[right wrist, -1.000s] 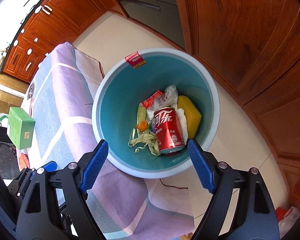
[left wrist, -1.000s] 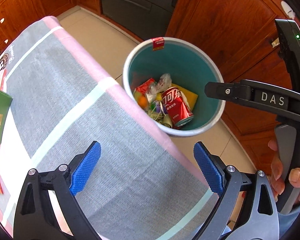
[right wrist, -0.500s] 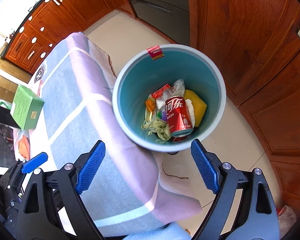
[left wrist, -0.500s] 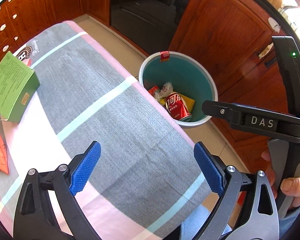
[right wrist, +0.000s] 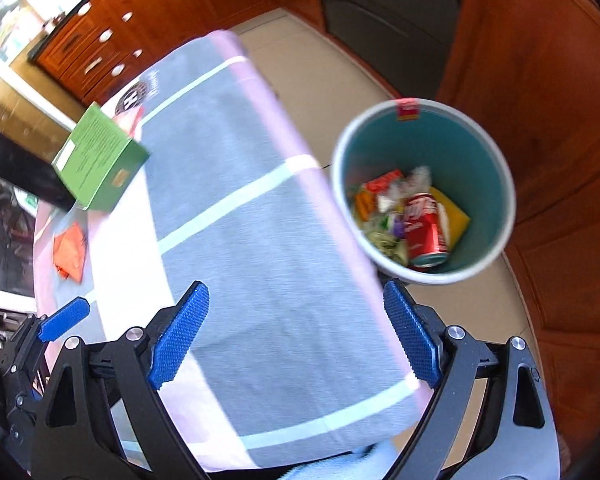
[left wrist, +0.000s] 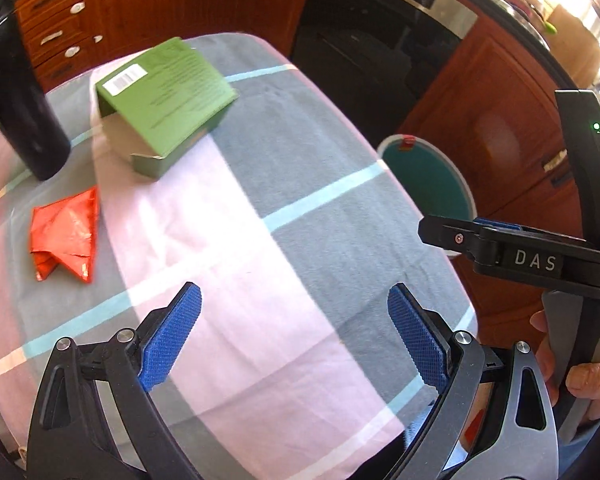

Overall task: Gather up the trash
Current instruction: 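Move both tools back over the table toward the snack bag, then grasp the red snack bag with the left tool while the right tool grasps the green box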

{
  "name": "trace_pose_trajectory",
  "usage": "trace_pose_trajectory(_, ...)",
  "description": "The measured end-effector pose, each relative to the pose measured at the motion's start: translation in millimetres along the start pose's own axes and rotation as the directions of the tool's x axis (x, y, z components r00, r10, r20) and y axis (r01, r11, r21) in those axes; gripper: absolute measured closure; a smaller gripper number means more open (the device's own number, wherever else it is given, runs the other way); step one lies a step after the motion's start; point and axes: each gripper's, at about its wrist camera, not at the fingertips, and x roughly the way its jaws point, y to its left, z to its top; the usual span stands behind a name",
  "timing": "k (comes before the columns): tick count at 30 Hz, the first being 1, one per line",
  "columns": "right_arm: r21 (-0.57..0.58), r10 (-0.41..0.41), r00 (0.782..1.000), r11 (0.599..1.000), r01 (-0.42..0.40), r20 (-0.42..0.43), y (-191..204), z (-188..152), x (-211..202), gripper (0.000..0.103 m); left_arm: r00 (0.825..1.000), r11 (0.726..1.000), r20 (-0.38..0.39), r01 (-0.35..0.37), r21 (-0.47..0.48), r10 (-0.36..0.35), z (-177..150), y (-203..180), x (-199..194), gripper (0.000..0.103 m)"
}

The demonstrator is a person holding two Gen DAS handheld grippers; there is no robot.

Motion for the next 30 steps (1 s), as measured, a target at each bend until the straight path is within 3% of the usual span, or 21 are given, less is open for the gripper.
trace_pose_trajectory(7,-0.114,-0.010,1.000,0.993,0.007,-0.027,78.7,9.2,20.9,0.018,0.997,0.990,0.026,-0.073,-0.119,0.076,-3.9,87.3,-19.9,0.009)
trace_pose_trajectory(16,-0.181,-0.028,1.000,0.983,0.030,0.011,164.0,26.7,44.5,0.018,0.991,0.969,0.021,-0.127,-0.214,0.135,-7.9,176.3,-27.5,0.009)
trace_pose_trajectory(21,-0.162,-0.047,0.997,0.985,0.055,0.057,194.5,42.9,62.9,0.018,0.992,0.964,-0.009,-0.128,-0.232,0.129,-6.2,204.0,-19.2,0.009)
trace_pose_trajectory(30,-0.165,-0.091,0.987,0.980,0.112,0.130,219.4,61.7,95.4,0.018,0.992,0.970,-0.044,-0.127,-0.209,0.120,8.3,215.6,4.8,0.009)
